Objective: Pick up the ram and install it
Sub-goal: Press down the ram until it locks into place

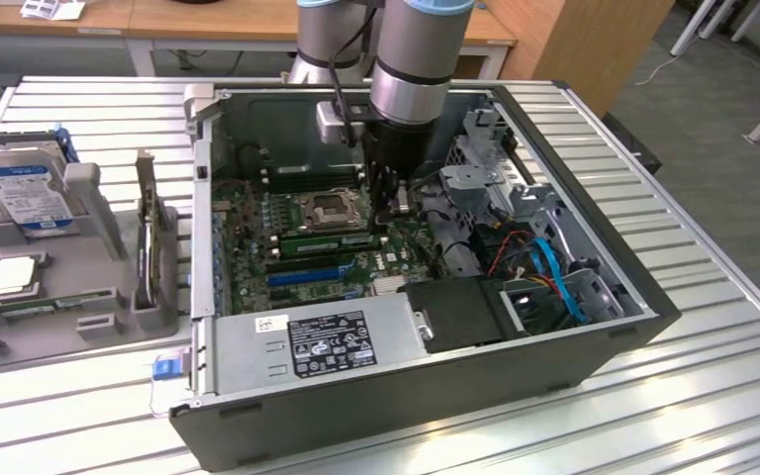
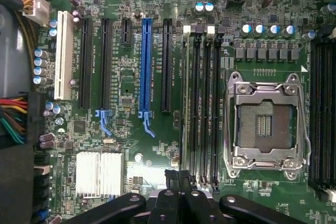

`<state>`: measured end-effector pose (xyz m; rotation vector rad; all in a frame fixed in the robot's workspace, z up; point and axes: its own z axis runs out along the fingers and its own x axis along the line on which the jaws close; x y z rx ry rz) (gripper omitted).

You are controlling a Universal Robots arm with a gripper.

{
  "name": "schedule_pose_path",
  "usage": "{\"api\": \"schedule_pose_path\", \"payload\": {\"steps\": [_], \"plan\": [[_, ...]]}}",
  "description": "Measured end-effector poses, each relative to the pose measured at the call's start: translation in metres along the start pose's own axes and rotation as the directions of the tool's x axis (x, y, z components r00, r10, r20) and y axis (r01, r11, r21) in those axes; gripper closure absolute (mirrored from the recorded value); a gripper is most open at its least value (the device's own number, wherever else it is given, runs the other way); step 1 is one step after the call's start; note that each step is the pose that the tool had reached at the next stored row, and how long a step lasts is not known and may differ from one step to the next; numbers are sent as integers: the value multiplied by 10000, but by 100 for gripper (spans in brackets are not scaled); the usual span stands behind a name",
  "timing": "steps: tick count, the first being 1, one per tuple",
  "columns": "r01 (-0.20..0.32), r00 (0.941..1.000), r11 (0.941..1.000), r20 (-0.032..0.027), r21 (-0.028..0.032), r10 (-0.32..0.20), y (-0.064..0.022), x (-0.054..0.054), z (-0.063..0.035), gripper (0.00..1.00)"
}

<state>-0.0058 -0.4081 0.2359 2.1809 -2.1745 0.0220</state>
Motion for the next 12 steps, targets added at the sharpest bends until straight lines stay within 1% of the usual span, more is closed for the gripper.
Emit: {"api": "schedule_pose_path", "payload": {"steps": [1,5,7,12], "plan": [[0,10000,10000,1,1,0,0,-4,1,89],[-6,10000,10000,-10,-1,6,-1,-106,-3,89],[-4,10000,10000,-12,0,4,-2,-107,0,89],[-5,10000,10000,-29,0,5,-4,-111,86,89]]}}
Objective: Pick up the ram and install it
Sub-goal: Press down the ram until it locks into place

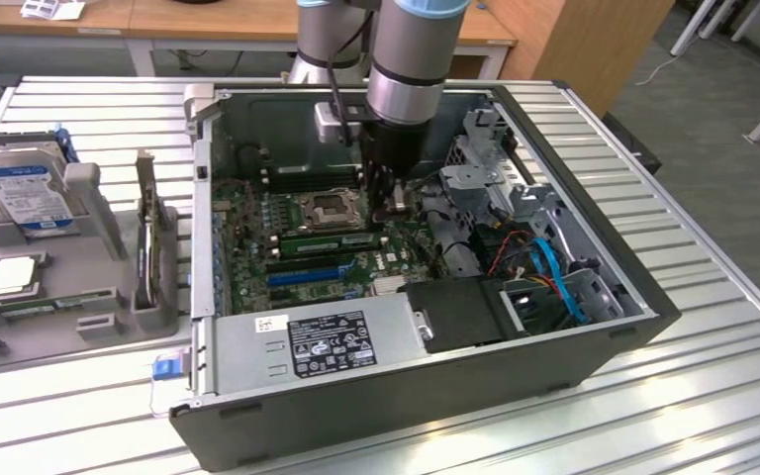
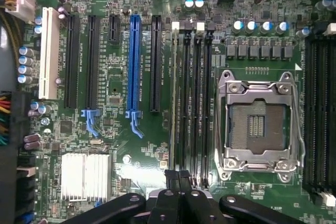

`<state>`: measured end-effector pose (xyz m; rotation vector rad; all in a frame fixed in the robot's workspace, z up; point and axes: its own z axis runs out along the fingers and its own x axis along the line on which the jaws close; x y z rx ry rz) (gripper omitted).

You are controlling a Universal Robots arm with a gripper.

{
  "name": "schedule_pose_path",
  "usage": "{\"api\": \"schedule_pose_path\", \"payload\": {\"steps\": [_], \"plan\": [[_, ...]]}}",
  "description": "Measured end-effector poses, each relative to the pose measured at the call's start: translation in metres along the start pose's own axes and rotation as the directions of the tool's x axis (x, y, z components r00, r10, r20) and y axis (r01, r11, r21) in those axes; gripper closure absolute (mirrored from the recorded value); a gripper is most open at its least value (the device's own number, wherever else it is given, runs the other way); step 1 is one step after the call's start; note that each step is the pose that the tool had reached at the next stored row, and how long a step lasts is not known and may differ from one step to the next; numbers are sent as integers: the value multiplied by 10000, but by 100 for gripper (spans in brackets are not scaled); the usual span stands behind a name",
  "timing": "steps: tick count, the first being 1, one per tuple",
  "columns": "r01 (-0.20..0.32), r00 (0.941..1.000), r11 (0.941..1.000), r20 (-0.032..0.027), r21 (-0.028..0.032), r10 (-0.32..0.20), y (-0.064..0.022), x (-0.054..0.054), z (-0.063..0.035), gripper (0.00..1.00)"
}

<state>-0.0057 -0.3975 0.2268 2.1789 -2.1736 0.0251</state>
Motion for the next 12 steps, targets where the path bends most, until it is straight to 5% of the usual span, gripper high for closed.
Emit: {"api": "schedule_pose_path", "payload": {"steps": [12], "plan": [[-1,10000,10000,-33,-3,1,-1,-1,49,89]]}}
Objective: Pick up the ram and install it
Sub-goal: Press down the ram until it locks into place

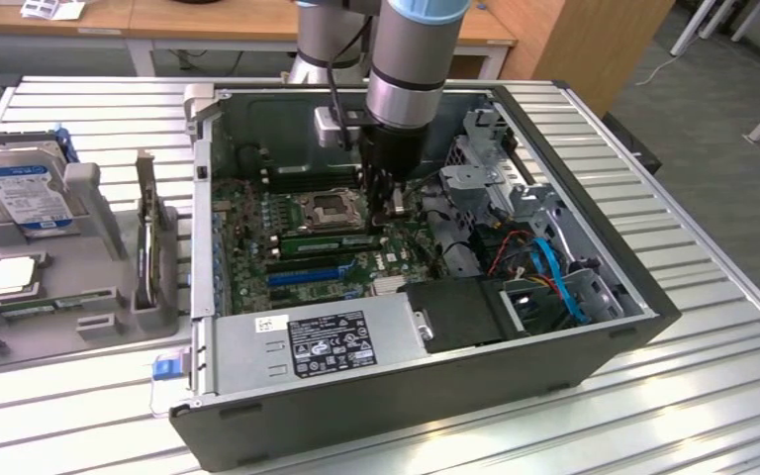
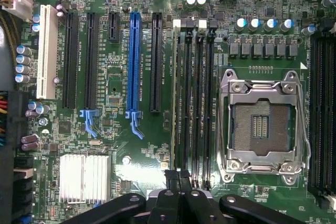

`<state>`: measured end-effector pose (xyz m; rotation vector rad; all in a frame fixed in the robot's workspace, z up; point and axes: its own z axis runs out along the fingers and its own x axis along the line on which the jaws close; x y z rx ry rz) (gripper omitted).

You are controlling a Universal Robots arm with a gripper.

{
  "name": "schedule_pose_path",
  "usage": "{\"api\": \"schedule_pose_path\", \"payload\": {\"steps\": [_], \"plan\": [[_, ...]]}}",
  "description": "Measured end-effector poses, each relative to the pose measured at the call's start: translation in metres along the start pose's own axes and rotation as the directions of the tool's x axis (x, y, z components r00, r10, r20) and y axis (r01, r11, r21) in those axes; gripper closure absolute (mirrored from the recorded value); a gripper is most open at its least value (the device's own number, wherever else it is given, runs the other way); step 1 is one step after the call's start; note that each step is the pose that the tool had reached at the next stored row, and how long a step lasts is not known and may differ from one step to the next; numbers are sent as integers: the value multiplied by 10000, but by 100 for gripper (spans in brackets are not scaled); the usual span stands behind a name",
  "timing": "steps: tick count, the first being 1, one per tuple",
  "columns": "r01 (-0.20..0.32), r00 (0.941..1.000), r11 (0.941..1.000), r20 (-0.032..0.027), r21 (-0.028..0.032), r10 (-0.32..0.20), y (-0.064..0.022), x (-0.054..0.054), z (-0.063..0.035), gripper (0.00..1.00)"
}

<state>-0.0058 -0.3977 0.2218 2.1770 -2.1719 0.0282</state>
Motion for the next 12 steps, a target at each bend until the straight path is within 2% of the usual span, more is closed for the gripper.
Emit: {"api": "schedule_pose_path", "payload": {"steps": [4,6,8,9,12], "plan": [[0,10000,10000,31,12,0,0,-4,-17,89],[-2,10000,10000,8,3,2,8,2,-54,89],[0,10000,10000,9,5,0,16,3,-80,89],[-1,10000,10000,9,25,1,42,3,-83,89],[-8,10000,9999,9,144,8,165,3,-81,89]]}}
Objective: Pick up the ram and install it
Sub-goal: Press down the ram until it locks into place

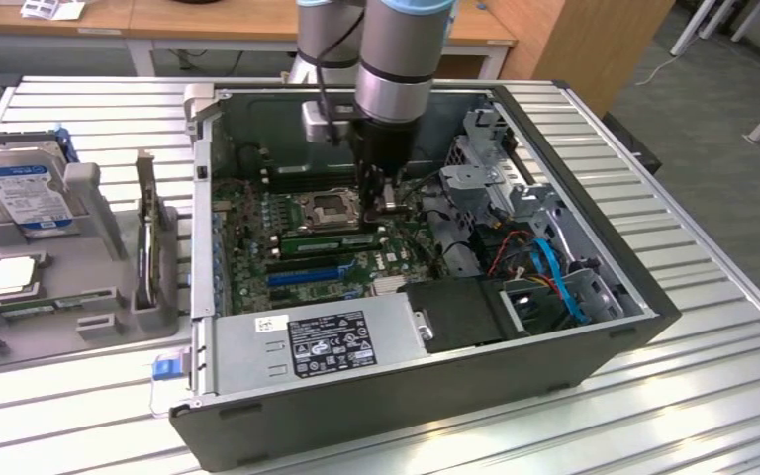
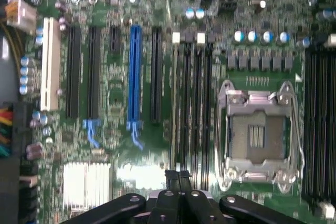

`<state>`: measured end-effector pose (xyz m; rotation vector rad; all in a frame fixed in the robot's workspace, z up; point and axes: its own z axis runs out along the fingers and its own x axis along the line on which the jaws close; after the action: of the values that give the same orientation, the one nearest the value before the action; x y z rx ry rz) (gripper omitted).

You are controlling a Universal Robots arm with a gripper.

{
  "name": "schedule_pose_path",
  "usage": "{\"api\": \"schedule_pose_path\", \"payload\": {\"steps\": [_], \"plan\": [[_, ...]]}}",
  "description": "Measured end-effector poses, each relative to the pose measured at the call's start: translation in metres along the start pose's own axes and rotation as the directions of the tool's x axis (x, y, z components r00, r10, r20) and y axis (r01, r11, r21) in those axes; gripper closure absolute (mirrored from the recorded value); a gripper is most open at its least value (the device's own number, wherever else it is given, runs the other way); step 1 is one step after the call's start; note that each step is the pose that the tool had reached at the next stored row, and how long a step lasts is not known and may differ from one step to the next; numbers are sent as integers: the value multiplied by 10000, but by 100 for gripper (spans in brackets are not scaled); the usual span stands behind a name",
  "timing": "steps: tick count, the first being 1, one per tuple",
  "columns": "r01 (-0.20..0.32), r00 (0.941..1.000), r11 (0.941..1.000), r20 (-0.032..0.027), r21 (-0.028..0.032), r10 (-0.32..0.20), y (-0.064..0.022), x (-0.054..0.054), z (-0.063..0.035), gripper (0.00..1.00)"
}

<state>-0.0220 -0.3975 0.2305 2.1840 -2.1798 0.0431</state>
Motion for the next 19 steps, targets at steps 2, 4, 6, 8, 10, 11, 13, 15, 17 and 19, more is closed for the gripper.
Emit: {"api": "schedule_pose_path", "payload": {"steps": [2,4,6,8,10,11,13,15,17,19], "plan": [[-5,10000,10000,0,68,5,94,0,2,89],[-7,10000,9999,0,132,7,184,0,3,89],[-11,10000,9998,0,195,11,273,-1,5,89],[-16,10000,9997,-1,259,16,364,-1,7,89],[-21,10000,9995,-2,326,21,458,-1,9,89],[-22,10000,9994,-2,357,22,503,-1,10,89],[-26,10000,9991,-4,417,26,593,-2,12,89],[-27,10000,9989,-12,476,27,685,-2,13,89],[-31,10000,9986,-18,535,32,775,-2,15,89],[-36,10000,9982,-22,597,37,865,-2,17,89]]}}
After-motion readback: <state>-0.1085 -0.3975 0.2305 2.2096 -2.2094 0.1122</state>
